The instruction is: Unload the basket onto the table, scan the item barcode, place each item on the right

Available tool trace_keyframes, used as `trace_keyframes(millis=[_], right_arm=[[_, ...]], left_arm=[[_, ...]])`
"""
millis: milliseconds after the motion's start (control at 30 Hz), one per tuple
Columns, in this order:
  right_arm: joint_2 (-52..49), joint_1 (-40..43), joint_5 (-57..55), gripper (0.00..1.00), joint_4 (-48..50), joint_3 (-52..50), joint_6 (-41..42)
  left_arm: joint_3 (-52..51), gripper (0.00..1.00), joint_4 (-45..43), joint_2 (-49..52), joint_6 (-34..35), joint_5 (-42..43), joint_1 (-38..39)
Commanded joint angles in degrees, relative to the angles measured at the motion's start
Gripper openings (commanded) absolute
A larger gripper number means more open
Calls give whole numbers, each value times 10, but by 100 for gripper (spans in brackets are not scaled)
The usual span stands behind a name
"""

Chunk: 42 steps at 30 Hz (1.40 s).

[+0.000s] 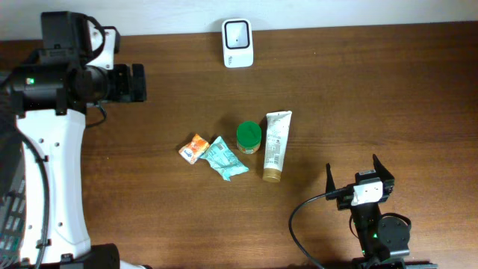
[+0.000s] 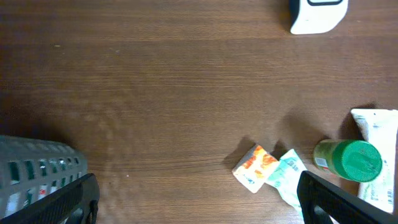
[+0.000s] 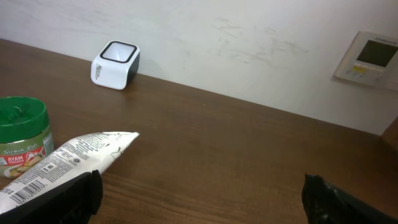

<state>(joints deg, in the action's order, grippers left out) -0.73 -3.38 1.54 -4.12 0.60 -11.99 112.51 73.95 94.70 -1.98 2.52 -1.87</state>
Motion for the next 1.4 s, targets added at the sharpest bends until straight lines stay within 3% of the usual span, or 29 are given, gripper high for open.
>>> trace_keyframes(millis=[0, 433, 700, 833, 933, 1133, 1200, 1367], right_arm=[[4, -1, 2, 98, -2, -3, 6], [4, -1, 2, 98, -2, -3, 6], [4, -1, 2, 98, -2, -3, 6], [4, -1, 2, 98, -2, -3, 6], [4, -3, 2, 98, -2, -3, 6], [4, -20, 2, 98, -2, -3, 6], [4, -20, 2, 98, -2, -3, 6], [4, -20, 2, 98, -2, -3, 6]], left_arm=[[11, 99, 1, -11, -9, -6, -3], [11, 99, 12, 51, -26, -43, -32], [51, 96, -3, 11, -2, -43, -70], [71, 96, -19, -32, 51, -52, -169], [71, 96, -9, -50, 101, -50, -287], [-15, 95, -20, -45, 101, -27, -429], [-77, 96, -53, -45, 71, -17, -454], [-210, 99, -143, -26, -97, 52, -486]])
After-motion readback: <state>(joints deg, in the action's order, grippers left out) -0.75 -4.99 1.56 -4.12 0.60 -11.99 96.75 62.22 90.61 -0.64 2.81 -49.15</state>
